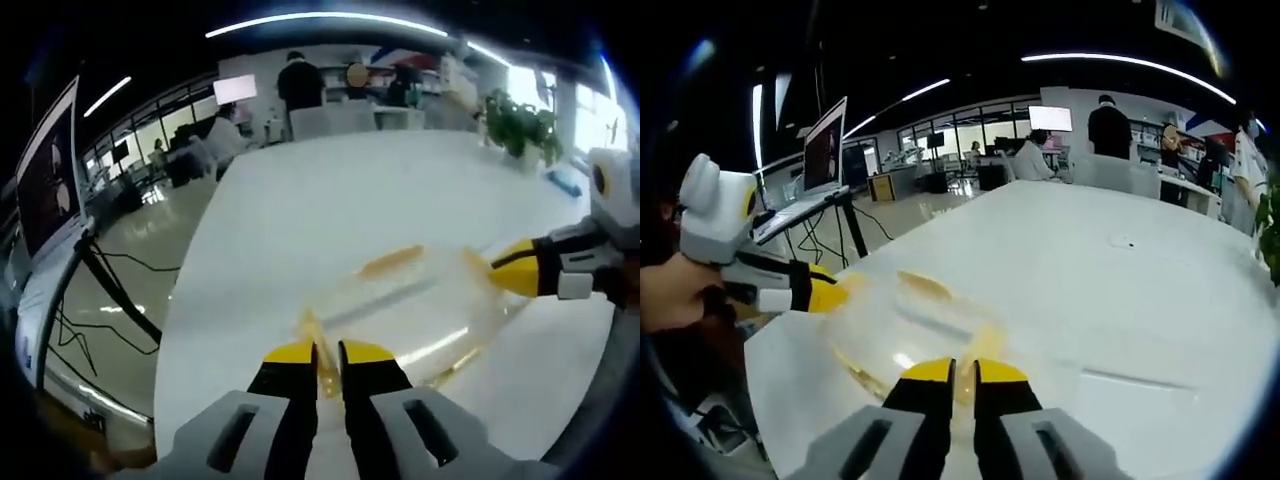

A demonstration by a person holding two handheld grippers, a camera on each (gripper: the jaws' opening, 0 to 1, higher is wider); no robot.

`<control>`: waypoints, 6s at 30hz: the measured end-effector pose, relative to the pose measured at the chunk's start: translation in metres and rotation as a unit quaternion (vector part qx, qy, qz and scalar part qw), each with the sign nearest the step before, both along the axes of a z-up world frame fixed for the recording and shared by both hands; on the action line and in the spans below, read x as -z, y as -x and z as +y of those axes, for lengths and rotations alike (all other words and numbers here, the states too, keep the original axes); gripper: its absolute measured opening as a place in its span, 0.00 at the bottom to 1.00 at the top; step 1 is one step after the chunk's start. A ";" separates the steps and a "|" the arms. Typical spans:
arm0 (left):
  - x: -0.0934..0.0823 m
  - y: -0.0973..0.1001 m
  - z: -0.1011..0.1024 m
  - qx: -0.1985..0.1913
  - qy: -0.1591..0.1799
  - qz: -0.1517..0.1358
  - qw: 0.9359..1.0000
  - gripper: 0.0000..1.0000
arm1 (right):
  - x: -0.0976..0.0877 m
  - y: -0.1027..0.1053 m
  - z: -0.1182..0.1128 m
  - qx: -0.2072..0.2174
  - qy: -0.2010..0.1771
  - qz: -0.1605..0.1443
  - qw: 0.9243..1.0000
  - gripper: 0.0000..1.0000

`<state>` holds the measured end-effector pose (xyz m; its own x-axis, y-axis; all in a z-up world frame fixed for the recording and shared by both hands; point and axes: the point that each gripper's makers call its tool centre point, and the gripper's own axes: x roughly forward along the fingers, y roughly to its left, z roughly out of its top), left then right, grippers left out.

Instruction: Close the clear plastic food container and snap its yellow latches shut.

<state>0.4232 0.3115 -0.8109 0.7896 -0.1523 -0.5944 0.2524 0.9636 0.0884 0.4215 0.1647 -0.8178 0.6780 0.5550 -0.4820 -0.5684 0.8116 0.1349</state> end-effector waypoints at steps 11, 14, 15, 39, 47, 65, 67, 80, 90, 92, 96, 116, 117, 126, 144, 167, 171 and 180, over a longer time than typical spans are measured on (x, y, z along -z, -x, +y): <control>-0.007 0.000 -0.012 0.004 0.001 0.002 1.000 0.06 | -0.011 -0.002 -0.011 0.005 0.004 -0.008 1.000 0.02; -0.009 0.001 -0.014 0.006 0.001 0.002 1.000 0.06 | -0.015 -0.002 -0.013 0.008 0.003 -0.011 1.000 0.02; -0.009 0.001 -0.015 0.008 0.000 0.002 1.000 0.06 | -0.016 -0.003 -0.013 0.008 0.002 -0.012 1.000 0.02; -0.025 0.006 -0.038 0.034 -0.005 0.003 0.999 0.07 | -0.034 -0.005 -0.035 0.027 0.001 -0.020 0.999 0.02; -0.026 0.009 -0.045 0.034 -0.005 0.006 0.999 0.08 | -0.036 -0.005 -0.042 0.028 0.006 -0.020 0.999 0.02; -0.027 0.004 -0.082 0.061 -0.002 0.012 0.998 0.08 | -0.037 -0.008 -0.078 0.050 0.021 -0.016 0.998 0.01; -0.027 0.003 -0.085 0.066 -0.002 0.012 0.998 0.08 | -0.037 -0.009 -0.082 0.053 0.021 -0.016 0.998 0.01; -0.027 -0.003 -0.114 0.093 -0.001 0.014 0.996 0.09 | -0.036 -0.012 -0.111 0.080 0.022 -0.008 0.997 0.01; -0.028 -0.005 -0.136 0.114 -0.003 0.017 0.993 0.08 | -0.038 -0.014 -0.132 0.100 0.019 -0.007 0.995 0.01; -0.028 -0.005 -0.140 0.118 -0.003 0.017 0.993 0.08 | -0.037 -0.014 -0.136 0.103 0.019 -0.006 0.994 0.01; -0.028 -0.007 -0.147 0.124 -0.003 0.017 0.992 0.08 | -0.034 -0.012 -0.144 0.110 0.018 -0.001 0.994 0.01; -0.027 -0.008 -0.185 0.163 0.004 0.020 0.986 0.08 | -0.035 -0.012 -0.182 0.150 0.023 0.012 0.988 0.01; -0.027 -0.008 -0.187 0.164 0.004 0.020 0.986 0.08 | -0.034 -0.011 -0.184 0.152 0.023 0.013 0.988 0.01; -0.028 -0.006 -0.201 0.178 0.011 0.021 0.984 0.08 | -0.033 -0.005 -0.199 0.170 0.021 0.019 0.985 0.01; -0.029 0.000 -0.221 0.192 0.027 0.023 0.981 0.07 | -0.032 -0.001 -0.221 0.197 0.020 0.025 0.980 0.01; -0.021 -0.004 -0.231 0.187 0.050 0.037 0.980 0.08 | -0.029 -0.003 -0.232 0.213 0.021 0.029 0.976 0.01; -0.019 -0.004 -0.231 0.183 0.047 0.038 0.981 0.06 | -0.025 -0.002 -0.233 0.216 0.021 0.033 0.976 0.01; -0.019 -0.005 -0.229 0.177 0.058 0.035 0.982 0.06 | -0.025 -0.002 -0.232 0.213 0.018 0.030 0.976 0.01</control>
<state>0.4280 0.0821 -0.7917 0.6326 -0.4800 -0.6078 0.5753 0.8166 -0.0462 0.4238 -0.0677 -0.7924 0.8139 0.2108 -0.5414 -0.1702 0.9775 0.1248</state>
